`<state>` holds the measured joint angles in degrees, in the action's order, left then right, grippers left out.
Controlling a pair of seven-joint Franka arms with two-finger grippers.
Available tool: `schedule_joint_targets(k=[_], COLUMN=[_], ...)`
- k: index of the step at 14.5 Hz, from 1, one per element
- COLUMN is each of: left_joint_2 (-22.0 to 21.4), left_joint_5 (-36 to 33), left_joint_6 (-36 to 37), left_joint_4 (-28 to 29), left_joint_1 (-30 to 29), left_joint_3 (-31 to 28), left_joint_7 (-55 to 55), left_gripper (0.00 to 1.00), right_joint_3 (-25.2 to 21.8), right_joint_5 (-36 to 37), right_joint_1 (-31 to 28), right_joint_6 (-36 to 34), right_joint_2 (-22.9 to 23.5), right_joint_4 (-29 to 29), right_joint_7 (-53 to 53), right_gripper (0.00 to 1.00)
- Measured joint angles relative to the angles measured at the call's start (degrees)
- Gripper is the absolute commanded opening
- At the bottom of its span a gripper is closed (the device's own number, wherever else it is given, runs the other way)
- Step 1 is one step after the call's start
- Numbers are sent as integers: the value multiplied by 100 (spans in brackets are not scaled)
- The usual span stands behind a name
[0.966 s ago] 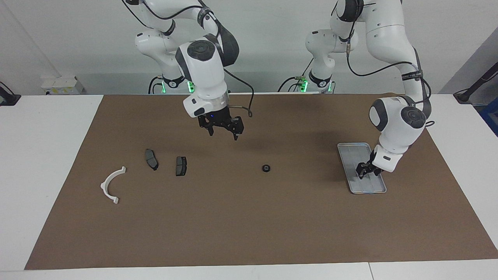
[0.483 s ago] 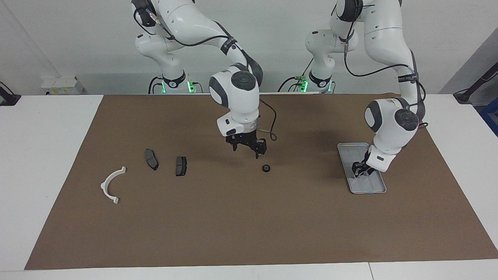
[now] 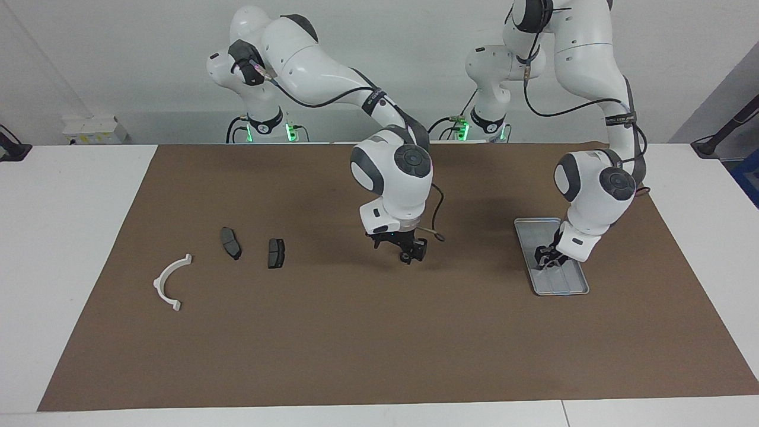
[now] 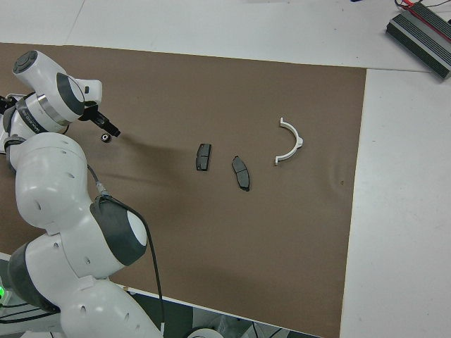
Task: Place bearing gear from tray to pile
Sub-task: 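Grasp the center bearing with the right gripper while the left gripper returns, then grasp the second black bearing in the tray with the left gripper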
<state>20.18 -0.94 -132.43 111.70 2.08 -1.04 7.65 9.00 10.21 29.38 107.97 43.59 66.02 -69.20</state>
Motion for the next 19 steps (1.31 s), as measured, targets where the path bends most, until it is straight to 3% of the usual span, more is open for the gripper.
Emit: schedule_joint_targets(k=[3, 5, 7, 12, 15, 19], left_joint_2=[-16, -56, -111, -145, -242, -697], left_joint_5=[0, 1, 5, 14, 16, 42], left_joint_6=[-55, -176, -243, -226, 470, 1180], left_joint_4=[55, 139, 211, 219, -263, -666], left_joint_1=[0, 0, 0, -3, -7, -14], left_joint_3=[0, 1, 11, 1, -7, -41], left_joint_7=[0, 1, 2, 7, 7, 7], left_gripper=[48, 28, 0, 0, 0, 0], right_joint_3=[-1, -5, -6, -6, -10, -41], right_joint_5=[0, 0, 0, 0, 0, -33], right_joint_1=[150, 263, 321, 360, 352, 301], right_joint_6=[-25, -25, -24, 67, 232, 635], right_joint_2=[179, 255, 332, 499, 566, 593], right_joint_4=[-183, -207, -224, -229, -229, -218], right_joint_7=[-21, -95, -113, -113, -117, -160], right_gripper=[100, 100, 100, 100, 96, 95])
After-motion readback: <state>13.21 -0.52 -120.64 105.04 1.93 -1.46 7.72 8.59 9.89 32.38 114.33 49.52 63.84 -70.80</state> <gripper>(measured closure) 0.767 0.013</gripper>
